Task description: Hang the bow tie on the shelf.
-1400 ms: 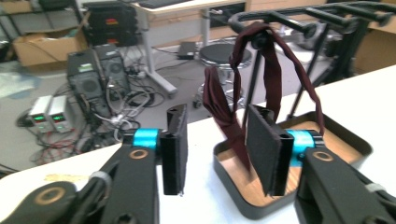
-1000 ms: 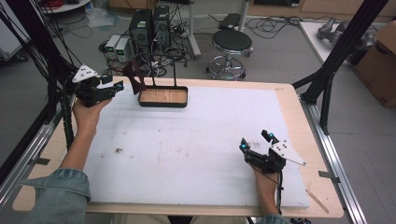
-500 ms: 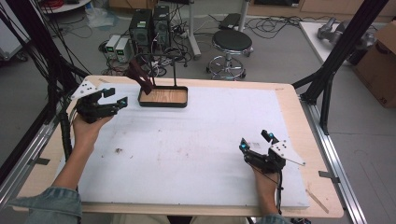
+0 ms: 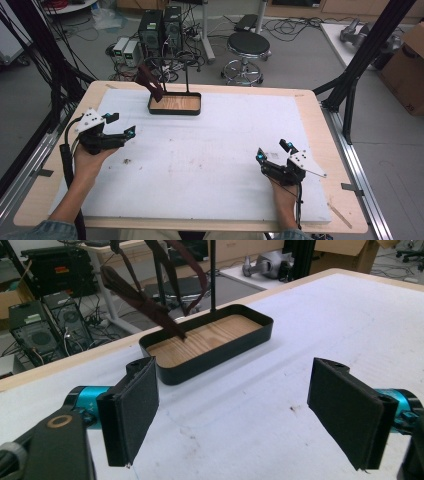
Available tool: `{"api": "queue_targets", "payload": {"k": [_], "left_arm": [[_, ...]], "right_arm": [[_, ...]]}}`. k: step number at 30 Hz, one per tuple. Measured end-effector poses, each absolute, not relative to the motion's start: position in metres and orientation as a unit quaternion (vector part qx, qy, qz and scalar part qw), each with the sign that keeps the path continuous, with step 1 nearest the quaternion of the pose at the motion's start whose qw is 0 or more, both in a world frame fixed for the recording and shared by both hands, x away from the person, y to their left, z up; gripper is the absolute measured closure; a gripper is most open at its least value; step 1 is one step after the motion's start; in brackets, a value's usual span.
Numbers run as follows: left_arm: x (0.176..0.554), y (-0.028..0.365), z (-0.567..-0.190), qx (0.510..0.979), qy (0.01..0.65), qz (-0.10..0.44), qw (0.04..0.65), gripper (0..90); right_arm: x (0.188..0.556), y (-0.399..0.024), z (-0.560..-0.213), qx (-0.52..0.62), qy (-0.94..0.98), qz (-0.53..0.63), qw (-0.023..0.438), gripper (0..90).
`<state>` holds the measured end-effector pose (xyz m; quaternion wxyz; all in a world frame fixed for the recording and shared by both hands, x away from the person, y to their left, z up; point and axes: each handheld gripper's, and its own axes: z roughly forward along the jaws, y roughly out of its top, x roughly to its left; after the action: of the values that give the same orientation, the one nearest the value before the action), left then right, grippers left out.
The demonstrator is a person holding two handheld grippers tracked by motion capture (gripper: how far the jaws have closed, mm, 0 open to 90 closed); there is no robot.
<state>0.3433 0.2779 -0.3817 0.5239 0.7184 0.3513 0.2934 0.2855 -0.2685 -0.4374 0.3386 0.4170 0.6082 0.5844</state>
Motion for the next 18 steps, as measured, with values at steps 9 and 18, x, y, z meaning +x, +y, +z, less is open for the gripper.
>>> {"api": "queue_targets", "payload": {"k": [9,18], "left_arm": [[0.322,0.277,-0.401,0.725,0.357,0.294,0.510,21.0],[0.307,0.275,-0.418,0.722,0.370,0.302,0.500,21.2]], "right_arm": [[0.286,-0.269,-0.437,0.415,0.610,0.583,0.340,11.6],[0.286,-0.269,-0.437,0.416,0.610,0.582,0.339,11.6]]}}
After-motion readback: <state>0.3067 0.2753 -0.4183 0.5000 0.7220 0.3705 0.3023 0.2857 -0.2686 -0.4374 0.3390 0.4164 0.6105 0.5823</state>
